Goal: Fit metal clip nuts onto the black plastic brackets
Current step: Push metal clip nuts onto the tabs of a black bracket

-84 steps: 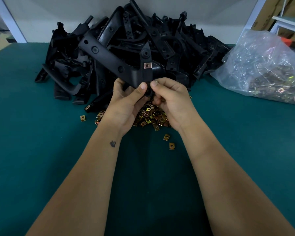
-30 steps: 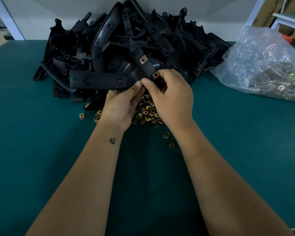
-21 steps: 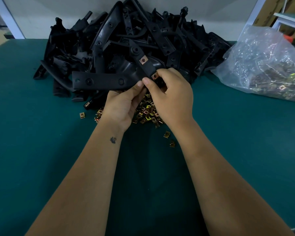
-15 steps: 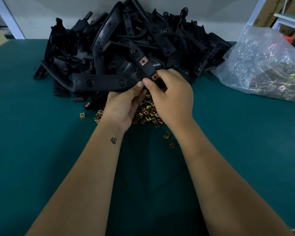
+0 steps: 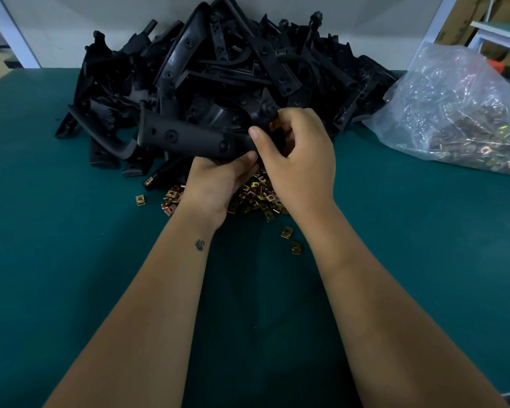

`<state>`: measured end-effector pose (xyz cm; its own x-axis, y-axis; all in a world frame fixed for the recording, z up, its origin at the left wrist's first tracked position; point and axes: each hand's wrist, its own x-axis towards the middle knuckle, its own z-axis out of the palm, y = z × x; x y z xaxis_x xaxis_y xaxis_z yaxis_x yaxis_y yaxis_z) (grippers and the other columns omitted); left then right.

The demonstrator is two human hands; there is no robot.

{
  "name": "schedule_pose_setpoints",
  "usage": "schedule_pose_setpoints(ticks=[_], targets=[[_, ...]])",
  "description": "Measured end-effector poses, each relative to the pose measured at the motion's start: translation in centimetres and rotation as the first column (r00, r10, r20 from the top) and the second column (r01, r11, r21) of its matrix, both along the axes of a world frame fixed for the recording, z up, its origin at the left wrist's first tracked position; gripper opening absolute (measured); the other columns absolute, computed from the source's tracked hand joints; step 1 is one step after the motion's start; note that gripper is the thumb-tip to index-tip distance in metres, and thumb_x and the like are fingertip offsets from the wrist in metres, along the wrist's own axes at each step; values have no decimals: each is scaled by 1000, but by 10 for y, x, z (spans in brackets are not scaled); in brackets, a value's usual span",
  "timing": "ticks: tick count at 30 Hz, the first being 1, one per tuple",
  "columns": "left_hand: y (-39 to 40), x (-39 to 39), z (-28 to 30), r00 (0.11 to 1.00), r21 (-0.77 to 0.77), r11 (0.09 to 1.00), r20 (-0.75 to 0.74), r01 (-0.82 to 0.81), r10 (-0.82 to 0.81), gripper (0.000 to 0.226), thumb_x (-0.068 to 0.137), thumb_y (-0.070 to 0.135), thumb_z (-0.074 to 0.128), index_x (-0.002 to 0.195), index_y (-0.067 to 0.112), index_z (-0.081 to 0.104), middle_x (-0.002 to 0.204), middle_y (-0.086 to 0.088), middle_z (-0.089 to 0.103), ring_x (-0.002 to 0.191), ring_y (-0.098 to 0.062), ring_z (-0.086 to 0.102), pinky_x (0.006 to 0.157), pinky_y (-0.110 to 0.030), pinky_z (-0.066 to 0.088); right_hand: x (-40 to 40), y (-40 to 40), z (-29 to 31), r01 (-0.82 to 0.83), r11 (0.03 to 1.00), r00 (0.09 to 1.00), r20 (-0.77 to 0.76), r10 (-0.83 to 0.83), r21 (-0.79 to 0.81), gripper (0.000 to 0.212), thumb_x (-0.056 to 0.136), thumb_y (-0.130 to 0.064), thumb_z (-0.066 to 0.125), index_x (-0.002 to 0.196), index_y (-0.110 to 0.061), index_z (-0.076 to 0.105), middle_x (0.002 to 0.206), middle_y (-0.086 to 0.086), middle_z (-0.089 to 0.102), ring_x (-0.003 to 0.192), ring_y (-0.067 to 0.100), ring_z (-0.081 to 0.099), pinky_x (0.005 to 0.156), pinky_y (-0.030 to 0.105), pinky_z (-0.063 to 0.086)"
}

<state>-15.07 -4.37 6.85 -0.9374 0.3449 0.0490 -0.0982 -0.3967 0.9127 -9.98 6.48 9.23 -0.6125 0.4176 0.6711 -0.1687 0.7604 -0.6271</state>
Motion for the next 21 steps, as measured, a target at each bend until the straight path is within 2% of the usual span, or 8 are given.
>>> schedule_pose_setpoints(ticks=[3,6,12,14,16,19,20,21], targets=[[2,1,0,1000,-50,999,-8,-11,11,26,92,-7,62,114,5,67,106,-5,74,103,-17,70,80,-23,56,0,1,0,29,999,999,-29,-30,-15,25,87,-36,70,92,-12,67,89,-6,62,80,9,58,68,31,50],[1,0,0,1000,-59,998,-12,-17,17,25,92,-7,61,109,9,68,105,-3,74,102,-16,69,79,-22,56,1,0,0,40,999,999,-30,-40,-19,26,87,-36,71,89,-11,67,88,-6,64,79,9,58,68,29,48],[2,1,0,1000,-64,998,-24,-18,16,24,92,-5,62,107,12,70,109,-6,74,106,-19,70,84,-28,57,0,1,-1,8,999,1000,13,-8,-37,27,89,-36,68,99,-12,70,94,-9,62,86,2,55,73,24,48],[1,0,2,1000,-18,1000,22,-23,23,21,93,-4,61,104,11,71,106,-5,75,100,-16,71,82,-26,57,0,1,0,-74,988,995,56,83,-139,32,87,-37,69,111,-17,68,104,-11,61,95,1,56,82,23,49],[0,-1,5,992,94,994,121,-51,39,18,93,-4,61,95,10,72,94,-3,77,84,-10,73,74,-21,57,-1,1,1,-160,935,977,83,195,-315,38,83,-36,74,118,-22,64,109,-10,63,101,1,59,86,20,49],[-2,-4,8,972,227,965,223,-128,77,24,93,-3,62,76,9,75,77,-1,74,67,-6,69,63,-17,55,-2,3,0,-264,826,938,65,339,-498,16,83,-24,76,98,-19,73,90,-9,72,82,0,66,74,18,52],[-2,-5,7,970,231,964,229,-134,80,19,92,-1,64,79,7,75,76,-2,73,65,-7,68,62,-17,55,-2,3,0,-284,804,931,53,362,-522,8,84,-21,76,89,-15,74,82,-8,72,76,3,65,72,23,54],[-2,-3,9,967,240,962,245,-133,72,7,92,4,66,90,5,72,79,-3,73,67,-8,68,63,-18,55,-2,3,0,-291,789,930,35,367,-541,9,85,-20,75,83,-11,73,76,-5,70,71,6,63,71,28,54]])
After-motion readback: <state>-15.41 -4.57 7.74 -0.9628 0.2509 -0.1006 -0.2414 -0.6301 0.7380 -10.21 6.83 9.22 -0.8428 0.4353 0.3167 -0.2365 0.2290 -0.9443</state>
